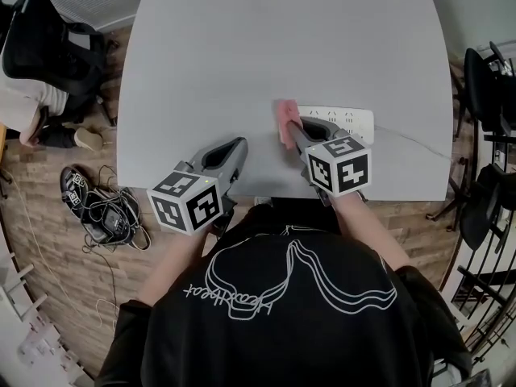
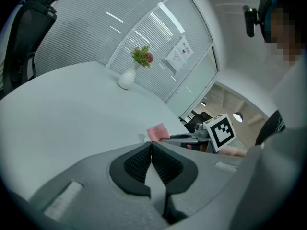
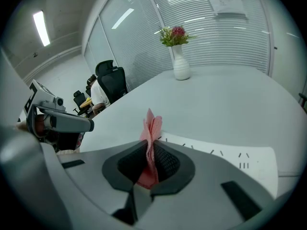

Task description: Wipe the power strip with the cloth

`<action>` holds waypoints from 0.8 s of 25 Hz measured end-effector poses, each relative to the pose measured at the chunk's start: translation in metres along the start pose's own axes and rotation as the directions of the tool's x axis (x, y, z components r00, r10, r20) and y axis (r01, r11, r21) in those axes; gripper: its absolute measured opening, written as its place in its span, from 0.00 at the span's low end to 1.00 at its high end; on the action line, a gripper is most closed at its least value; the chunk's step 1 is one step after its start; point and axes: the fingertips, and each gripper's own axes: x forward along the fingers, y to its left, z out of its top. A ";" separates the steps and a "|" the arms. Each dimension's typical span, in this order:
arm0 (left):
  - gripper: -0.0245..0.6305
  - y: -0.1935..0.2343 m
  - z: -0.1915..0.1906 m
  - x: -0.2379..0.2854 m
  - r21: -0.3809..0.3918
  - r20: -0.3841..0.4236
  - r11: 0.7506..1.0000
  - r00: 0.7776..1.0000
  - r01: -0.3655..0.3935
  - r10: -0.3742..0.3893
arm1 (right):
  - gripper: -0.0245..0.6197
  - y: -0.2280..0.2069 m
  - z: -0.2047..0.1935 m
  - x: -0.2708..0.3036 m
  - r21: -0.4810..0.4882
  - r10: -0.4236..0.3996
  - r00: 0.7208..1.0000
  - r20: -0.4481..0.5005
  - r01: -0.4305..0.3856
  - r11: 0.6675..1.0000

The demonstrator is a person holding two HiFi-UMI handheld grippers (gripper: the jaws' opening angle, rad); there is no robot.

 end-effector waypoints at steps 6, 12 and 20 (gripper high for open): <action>0.06 -0.002 0.001 0.004 -0.001 -0.002 1.000 1.000 0.004 -0.004 | 0.10 -0.003 0.000 -0.002 0.006 -0.002 1.000 0.001 0.002 1.000; 0.06 -0.006 0.001 0.010 0.003 -0.009 1.000 1.000 0.014 -0.014 | 0.10 -0.014 -0.003 -0.009 0.015 -0.023 1.000 0.003 0.023 1.000; 0.06 -0.014 -0.001 0.018 0.014 -0.023 0.999 0.999 0.032 -0.032 | 0.10 -0.033 -0.010 -0.024 0.040 -0.065 0.998 0.016 0.065 0.997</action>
